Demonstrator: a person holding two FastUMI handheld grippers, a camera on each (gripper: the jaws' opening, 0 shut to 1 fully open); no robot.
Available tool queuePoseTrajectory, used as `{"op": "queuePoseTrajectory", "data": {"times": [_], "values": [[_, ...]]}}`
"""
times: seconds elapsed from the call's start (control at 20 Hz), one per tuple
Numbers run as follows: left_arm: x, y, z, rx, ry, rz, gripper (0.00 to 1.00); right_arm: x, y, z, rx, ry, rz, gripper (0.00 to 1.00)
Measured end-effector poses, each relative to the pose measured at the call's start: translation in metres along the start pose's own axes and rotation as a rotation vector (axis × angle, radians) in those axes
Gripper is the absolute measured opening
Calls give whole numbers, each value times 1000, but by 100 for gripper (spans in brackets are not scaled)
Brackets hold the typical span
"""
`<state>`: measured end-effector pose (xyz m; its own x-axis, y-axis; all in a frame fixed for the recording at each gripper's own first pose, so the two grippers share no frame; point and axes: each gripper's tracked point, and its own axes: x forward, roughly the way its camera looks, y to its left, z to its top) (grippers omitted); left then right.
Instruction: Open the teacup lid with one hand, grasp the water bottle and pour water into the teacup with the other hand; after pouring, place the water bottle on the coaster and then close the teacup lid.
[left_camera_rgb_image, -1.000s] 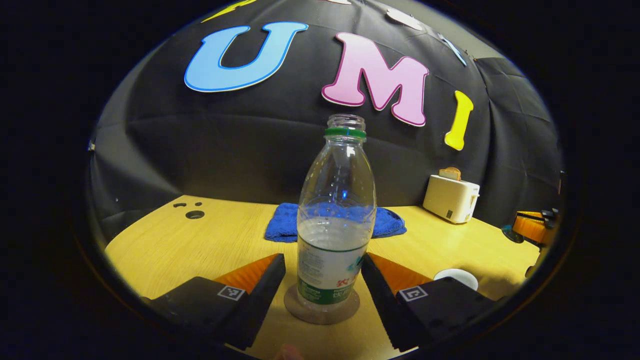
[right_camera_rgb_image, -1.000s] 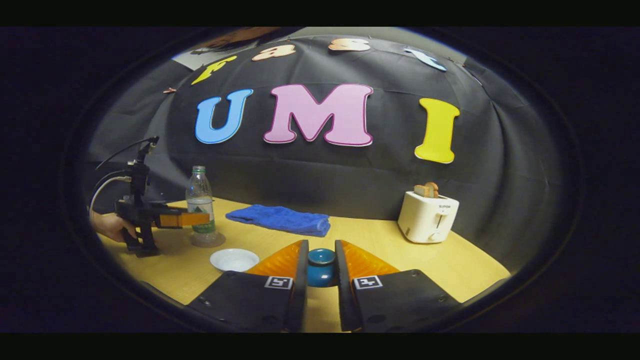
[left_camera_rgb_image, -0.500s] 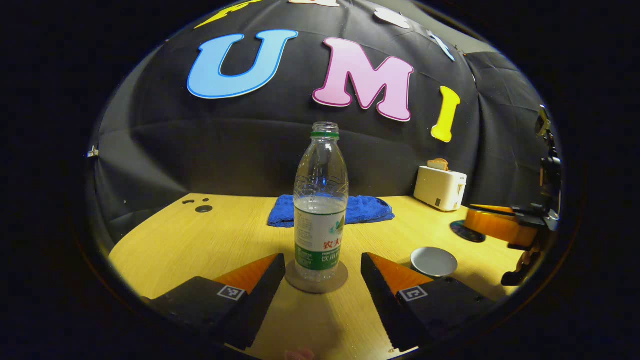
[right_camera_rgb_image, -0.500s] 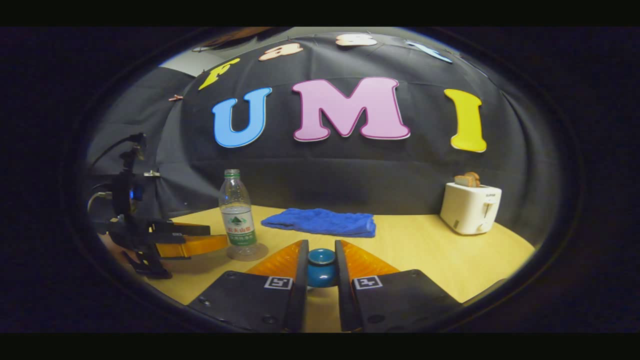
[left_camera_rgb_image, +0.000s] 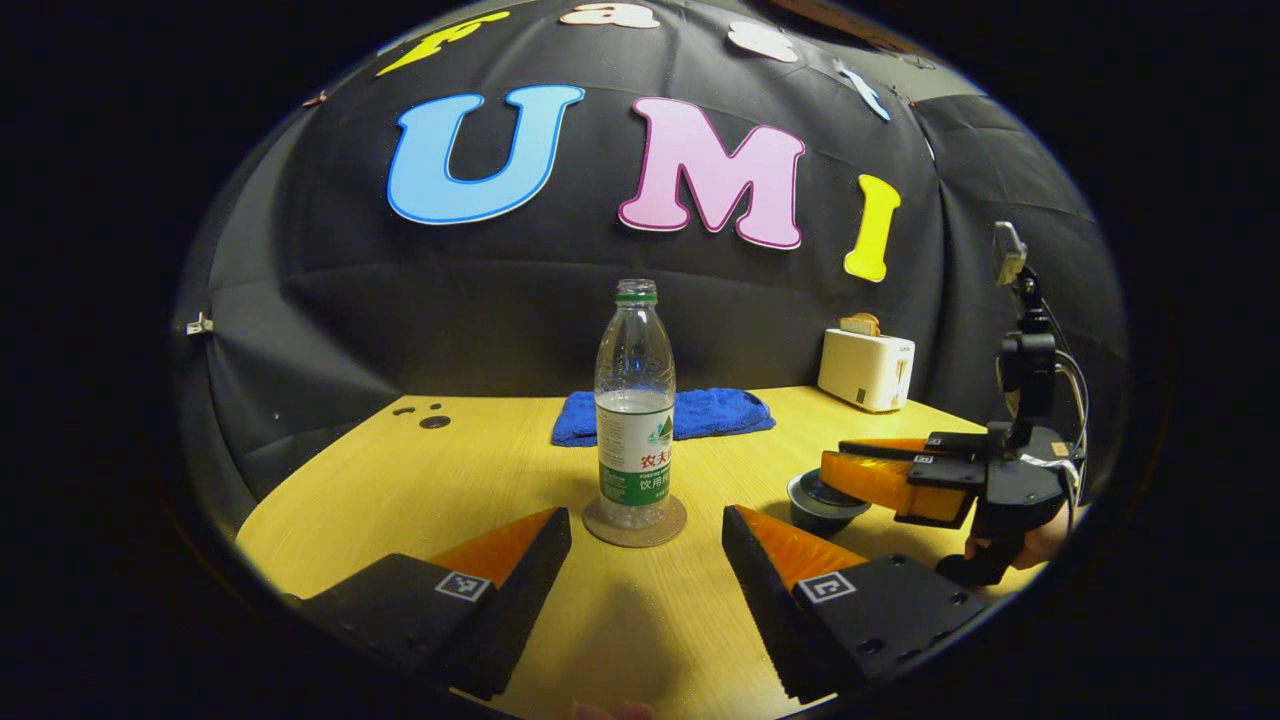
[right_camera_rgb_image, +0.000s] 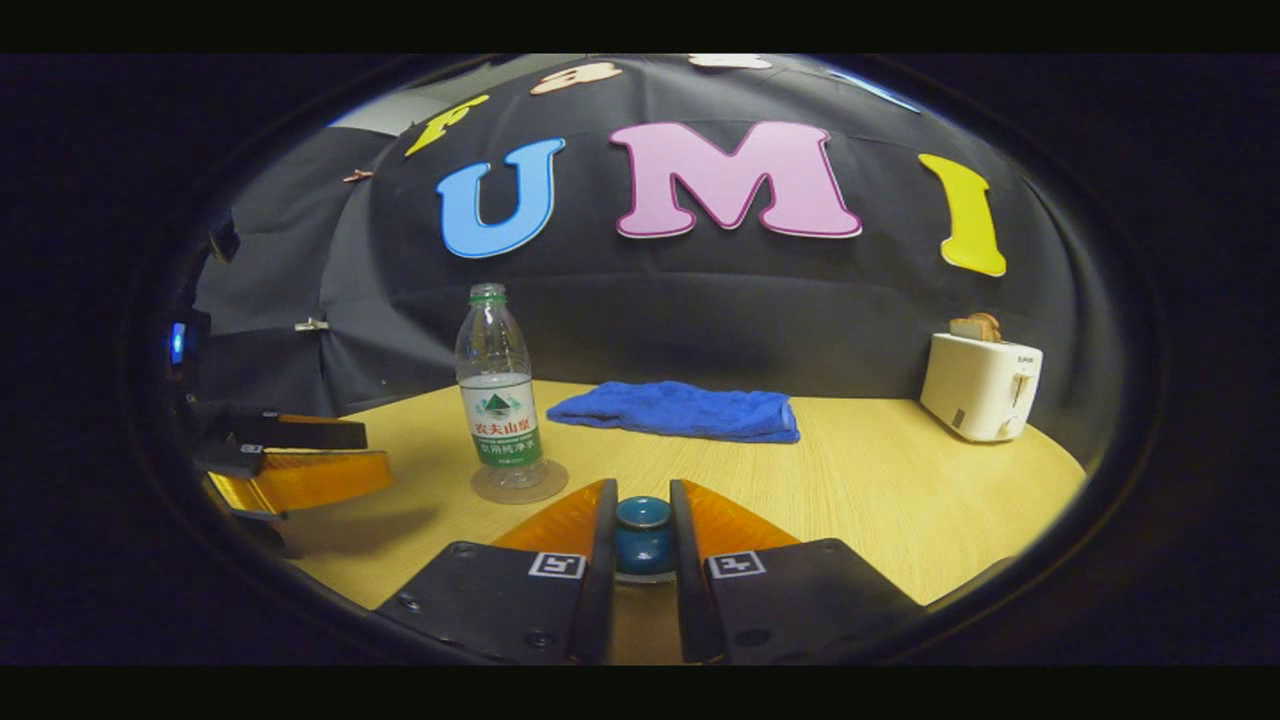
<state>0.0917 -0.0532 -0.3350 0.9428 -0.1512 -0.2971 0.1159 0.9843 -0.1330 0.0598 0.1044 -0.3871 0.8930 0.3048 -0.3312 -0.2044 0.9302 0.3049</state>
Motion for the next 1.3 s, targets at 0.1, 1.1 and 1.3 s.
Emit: {"op": "queuePoseTrajectory", "data": {"times": [0.1, 1.1, 1.3], "values": [[-2, 6, 2, -9, -2, 8, 96, 2, -1, -2, 0, 12, -4, 25], [-83, 5, 154, -23, -73, 141, 95, -99, 26, 237, -99, -185, -37, 71], [-103, 8, 200, -5, -112, 143, 98, -134, 39, 288, -105, -213, -54, 71]]}}
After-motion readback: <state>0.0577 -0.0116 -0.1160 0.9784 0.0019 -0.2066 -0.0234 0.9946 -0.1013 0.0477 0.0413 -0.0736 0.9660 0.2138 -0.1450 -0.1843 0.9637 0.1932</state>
